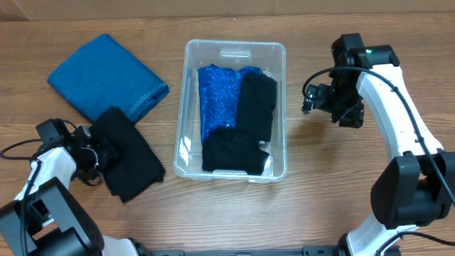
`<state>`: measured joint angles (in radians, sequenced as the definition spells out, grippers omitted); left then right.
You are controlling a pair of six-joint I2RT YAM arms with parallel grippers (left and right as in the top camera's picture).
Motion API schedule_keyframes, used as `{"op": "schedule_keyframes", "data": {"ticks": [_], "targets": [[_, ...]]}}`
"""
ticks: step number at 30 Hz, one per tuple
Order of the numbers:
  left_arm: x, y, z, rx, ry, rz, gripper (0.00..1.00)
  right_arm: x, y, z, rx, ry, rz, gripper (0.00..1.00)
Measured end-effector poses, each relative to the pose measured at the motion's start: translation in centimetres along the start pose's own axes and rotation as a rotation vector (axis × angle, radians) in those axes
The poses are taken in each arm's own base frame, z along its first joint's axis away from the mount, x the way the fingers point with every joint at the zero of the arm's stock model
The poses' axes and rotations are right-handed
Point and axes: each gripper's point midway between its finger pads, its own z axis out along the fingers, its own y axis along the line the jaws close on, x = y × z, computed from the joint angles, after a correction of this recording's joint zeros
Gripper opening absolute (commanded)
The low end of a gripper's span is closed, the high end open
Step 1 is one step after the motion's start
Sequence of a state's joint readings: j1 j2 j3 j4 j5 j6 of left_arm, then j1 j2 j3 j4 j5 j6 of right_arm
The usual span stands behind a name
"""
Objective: Pack container
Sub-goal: 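Withdraw the right gripper and grasp the left black cloth with left gripper, then place the left black cloth into the container and release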
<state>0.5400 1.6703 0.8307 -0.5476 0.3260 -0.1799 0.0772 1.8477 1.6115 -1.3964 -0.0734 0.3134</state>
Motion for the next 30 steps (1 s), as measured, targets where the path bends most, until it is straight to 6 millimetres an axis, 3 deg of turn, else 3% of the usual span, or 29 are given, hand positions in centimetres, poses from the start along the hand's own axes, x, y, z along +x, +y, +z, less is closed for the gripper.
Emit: {"op": "schedule_keyframes", "data": {"ticks": [2, 7, 10, 13, 15, 18, 20, 21, 25, 26, 30], "targets": [[0.3, -0.6, 0.1, 0.046, 0.016, -0.003, 0.04, 0.0, 0.0, 0.0, -0.001, 0.0, 0.001, 1.0], [1.1, -1.3, -0.1, 0.085, 0.057, -0.002, 0.04, 0.0, 0.0, 0.0, 0.0, 0.0, 0.0, 1.0], [3.6, -2.9, -1.3, 0.161, 0.12, 0.042, 0.04, 0.0, 0.0, 0.0, 0.0, 0.0, 0.001, 1.0], [3.6, -7.4, -7.5, 0.303, 0.008, 0.152, 0.04, 0.0, 0.0, 0.0, 0.0, 0.0, 0.0, 1.0], [2.0, -10.4, -13.6, 0.365, -0.15, 0.235, 0.04, 0.0, 0.0, 0.0, 0.0, 0.0, 0.0, 1.0], [0.1, -13.7, -20.9, 0.423, -0.357, 0.321, 0.04, 0.0, 0.0, 0.0, 0.0, -0.001, 0.0, 1.0], [0.2, -15.9, -23.8, 0.47, -0.414, 0.371, 0.04, -0.1, 0.0, 0.0, -0.002, -0.004, 0.0, 1.0], [1.2, -18.0, -24.2, 0.522, -0.39, 0.423, 0.04, -0.1, 0.0, 0.0, -0.002, -0.004, 0.0, 0.99], [6.3, -23.9, -21.9, 0.599, -0.224, 0.673, 0.04, -0.3, -0.3, 0.0, 0.0, -0.009, 0.014, 1.0], [8.3, -25.7, -21.1, 0.593, -0.185, 0.806, 0.04, -0.7, -1.2, -0.1, 0.007, -0.016, 0.044, 1.0], [13.4, -29.4, -18.9, 0.536, -0.157, 1.267, 0.04, -2.2, -6.1, -2.5, 0.003, -0.091, 0.189, 1.0]]}}
